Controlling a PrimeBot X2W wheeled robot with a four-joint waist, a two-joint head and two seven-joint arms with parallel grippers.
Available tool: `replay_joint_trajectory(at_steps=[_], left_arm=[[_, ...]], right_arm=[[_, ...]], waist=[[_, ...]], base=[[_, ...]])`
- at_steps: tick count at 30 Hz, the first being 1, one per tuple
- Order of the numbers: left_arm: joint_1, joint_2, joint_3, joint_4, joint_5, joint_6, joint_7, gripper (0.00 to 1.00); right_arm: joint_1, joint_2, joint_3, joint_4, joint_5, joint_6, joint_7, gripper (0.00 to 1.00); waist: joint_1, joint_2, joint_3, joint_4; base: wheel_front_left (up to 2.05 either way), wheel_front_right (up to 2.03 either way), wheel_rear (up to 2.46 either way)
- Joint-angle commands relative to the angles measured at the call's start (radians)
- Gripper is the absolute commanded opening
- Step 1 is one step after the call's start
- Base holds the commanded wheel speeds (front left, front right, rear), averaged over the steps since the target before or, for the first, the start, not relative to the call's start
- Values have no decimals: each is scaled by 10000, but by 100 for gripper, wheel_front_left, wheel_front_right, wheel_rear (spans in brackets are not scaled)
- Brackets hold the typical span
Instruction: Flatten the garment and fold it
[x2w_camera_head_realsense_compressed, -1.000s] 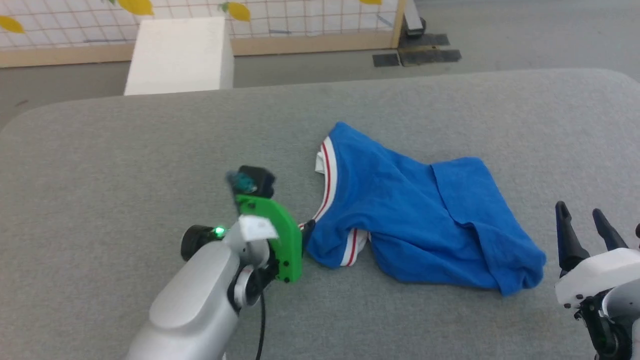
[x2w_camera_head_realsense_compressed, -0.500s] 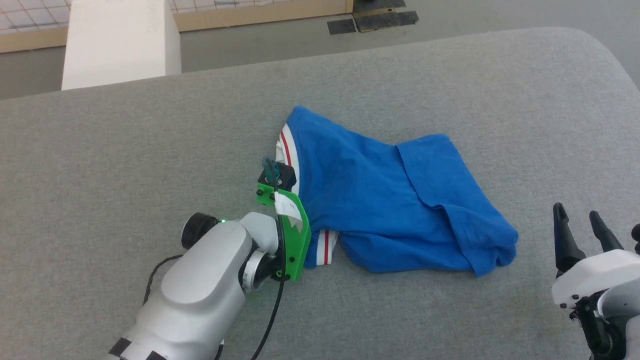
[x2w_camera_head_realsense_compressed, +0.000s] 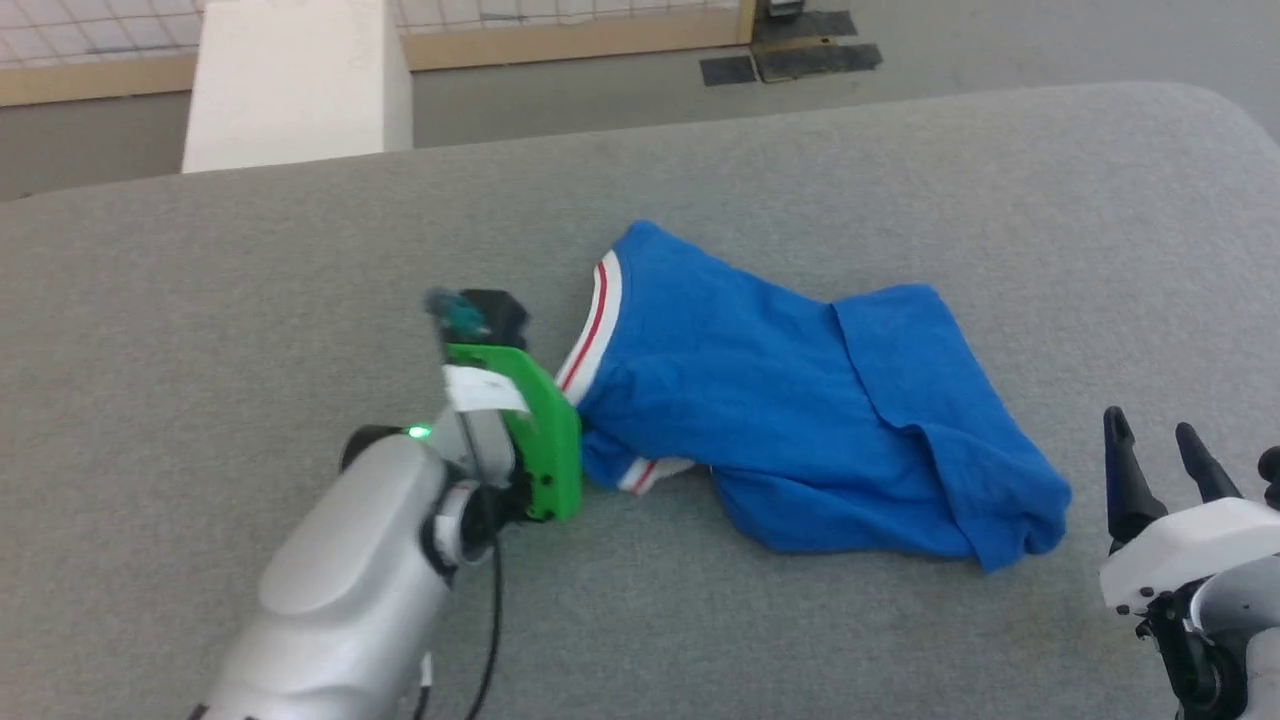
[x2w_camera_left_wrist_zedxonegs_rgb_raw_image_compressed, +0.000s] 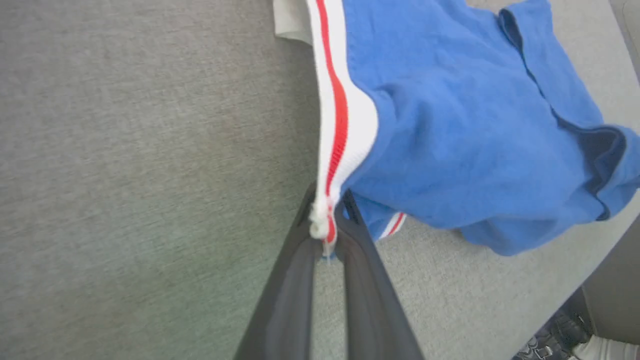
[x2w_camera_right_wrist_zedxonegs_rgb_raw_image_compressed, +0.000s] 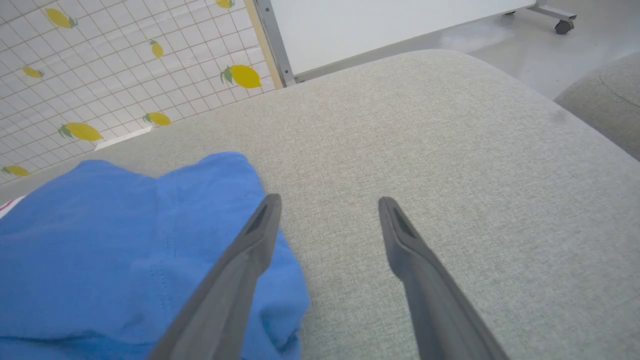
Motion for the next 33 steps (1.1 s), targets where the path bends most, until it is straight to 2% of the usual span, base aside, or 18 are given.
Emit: replay_joint_trajectory(at_steps=[1, 8, 12, 15, 19, 20, 21, 24, 28, 33], left_arm=[[258, 265, 230, -208, -124, 144, -129, 0], [1983, 1452, 1765, -1711, -763, 1324, -668, 0], [3438, 1878, 2503, -2207, -1237, 2013, -768, 0], [4453, 1899, 2696, -2311, -1602, 2261, -672, 0], [5141, 1635, 2833, -2299, -2001, 2290, -756, 0], [5214, 1571, 2883, -2319, -2092, 2248, -810, 33], [5231, 1543, 2971, -2375, -2122, 2199, -961, 100], [5123, 1544, 3334, -2612, -2056, 2002, -1699, 100], [5022, 1773, 3820, -3157, -1510, 1550, -3263, 100], [5267, 2014, 4097, -3669, -78, 1007, -6085, 100]], right_arm=[[-41, 7, 12, 13, -43, -13, -15, 100], [10, 7, 109, -36, -96, -13, 111, 100], [2, 7, 175, -48, -131, -13, 187, 100], [-23, 7, 230, -46, -122, -13, 232, 100], [-36, 7, 261, -44, -96, -13, 263, 100], [-44, 7, 270, -37, -95, -13, 265, 100], [-47, 7, 277, -29, -100, -13, 271, 100], [-43, 7, 298, -6, -110, -13, 270, 100], [12, 7, 370, 78, -101, -13, 272, 100], [130, 7, 445, 174, -44, -13, 235, 100]], waist=[[-1, -1, -326, 377], [-1, -1, -600, 975], [-1, -1, -641, 1188], [-1, -1, -613, 1294], [-1, -1, -564, 1386], [-1, -1, -560, 1406], [-1, -1, -560, 1427], [-1, -1, -616, 1461], [-1, -1, -795, 1442], [-1, -1, -955, 1411]], base=[[0, 0, 0], [0, 0, 0], [0, 0, 0], [0, 0, 0], [0, 0, 0], [0, 0, 0], [0, 0, 0], [0, 0, 0], [0, 0, 0], [0, 0, 0]])
